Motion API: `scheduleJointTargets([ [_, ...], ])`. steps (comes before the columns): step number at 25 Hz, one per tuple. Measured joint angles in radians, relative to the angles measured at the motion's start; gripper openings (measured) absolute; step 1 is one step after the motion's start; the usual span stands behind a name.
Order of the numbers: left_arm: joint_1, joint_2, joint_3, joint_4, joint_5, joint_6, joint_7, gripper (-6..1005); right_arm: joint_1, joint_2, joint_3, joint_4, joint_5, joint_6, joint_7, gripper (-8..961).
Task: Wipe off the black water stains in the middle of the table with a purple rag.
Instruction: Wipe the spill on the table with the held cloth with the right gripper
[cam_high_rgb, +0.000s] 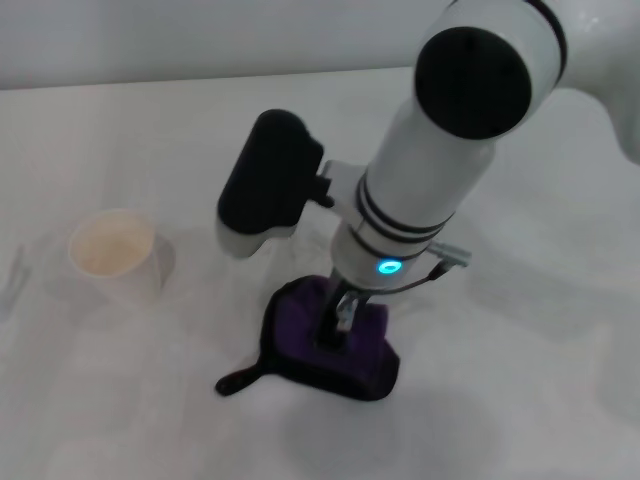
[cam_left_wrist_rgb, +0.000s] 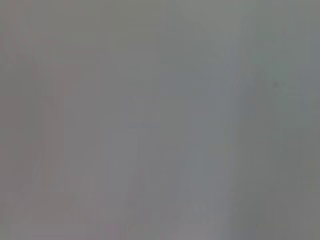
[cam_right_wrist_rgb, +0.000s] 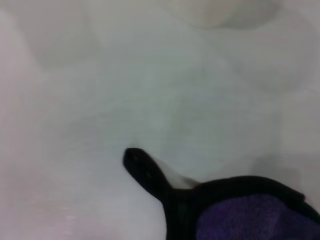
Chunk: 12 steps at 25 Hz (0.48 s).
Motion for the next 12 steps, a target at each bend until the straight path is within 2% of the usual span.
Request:
scheduleJointTargets([
  [6, -0.008, 0.0, 0.001, -0.001, 0.001, -0.008, 0.0, 862, 0.069, 0.0, -0.123, 0.001, 0.125, -0.067, 0.001, 56],
  [12, -0.015, 0.0, 0.003, -0.005, 0.009, -0.013, 0.0, 862, 0.135, 0.0, -0.197, -0.006, 0.211, -0.124, 0.002, 56],
])
